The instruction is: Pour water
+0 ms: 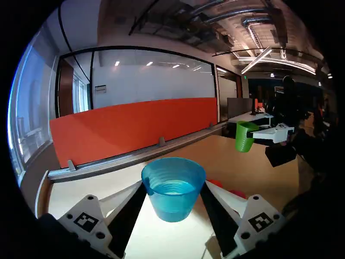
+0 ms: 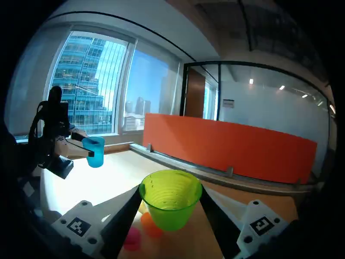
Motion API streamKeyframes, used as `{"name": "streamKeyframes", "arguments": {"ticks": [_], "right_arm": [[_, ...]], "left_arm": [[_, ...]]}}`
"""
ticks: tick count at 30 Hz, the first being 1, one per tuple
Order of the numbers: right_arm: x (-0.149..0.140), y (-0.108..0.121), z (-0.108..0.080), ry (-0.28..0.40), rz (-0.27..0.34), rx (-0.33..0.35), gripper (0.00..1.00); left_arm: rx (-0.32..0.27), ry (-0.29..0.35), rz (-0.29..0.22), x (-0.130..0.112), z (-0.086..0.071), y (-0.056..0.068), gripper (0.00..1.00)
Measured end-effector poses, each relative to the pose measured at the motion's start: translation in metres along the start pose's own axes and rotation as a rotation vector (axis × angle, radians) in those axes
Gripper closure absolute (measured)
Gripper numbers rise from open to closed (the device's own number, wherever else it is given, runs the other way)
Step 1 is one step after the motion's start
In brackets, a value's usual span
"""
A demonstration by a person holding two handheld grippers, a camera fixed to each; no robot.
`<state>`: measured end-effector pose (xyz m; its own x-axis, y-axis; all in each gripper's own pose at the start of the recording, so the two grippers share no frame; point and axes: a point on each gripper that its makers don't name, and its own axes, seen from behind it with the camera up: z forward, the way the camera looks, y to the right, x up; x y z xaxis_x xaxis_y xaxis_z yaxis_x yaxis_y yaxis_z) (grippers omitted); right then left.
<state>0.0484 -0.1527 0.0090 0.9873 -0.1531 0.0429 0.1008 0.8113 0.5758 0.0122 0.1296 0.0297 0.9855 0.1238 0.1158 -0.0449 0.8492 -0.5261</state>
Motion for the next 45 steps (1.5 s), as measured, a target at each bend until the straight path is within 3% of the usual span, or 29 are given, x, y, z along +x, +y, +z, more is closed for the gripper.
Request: {"name": "streamKeyframes", "arguments": {"ticks": [14, 35, 45], "right_arm": [[0.021, 0.000, 0.002, 0.058, -0.003, -0.011, 0.07], [0.031, -0.006, -0.005, 0.069, -0.005, -0.002, 0.07], [0.027, -0.014, 0.001, 0.052, 0.013, 0.031, 0.07]], "left_arm": [[0.008, 0.050, -0.015, 0.016, -0.003, 0.004, 0.16], [0.022, 0.095, -0.005, 0.033, -0.014, 0.006, 0.16], [0.028, 0.117, 0.003, 0.042, -0.013, 0.004, 0.16]]}}
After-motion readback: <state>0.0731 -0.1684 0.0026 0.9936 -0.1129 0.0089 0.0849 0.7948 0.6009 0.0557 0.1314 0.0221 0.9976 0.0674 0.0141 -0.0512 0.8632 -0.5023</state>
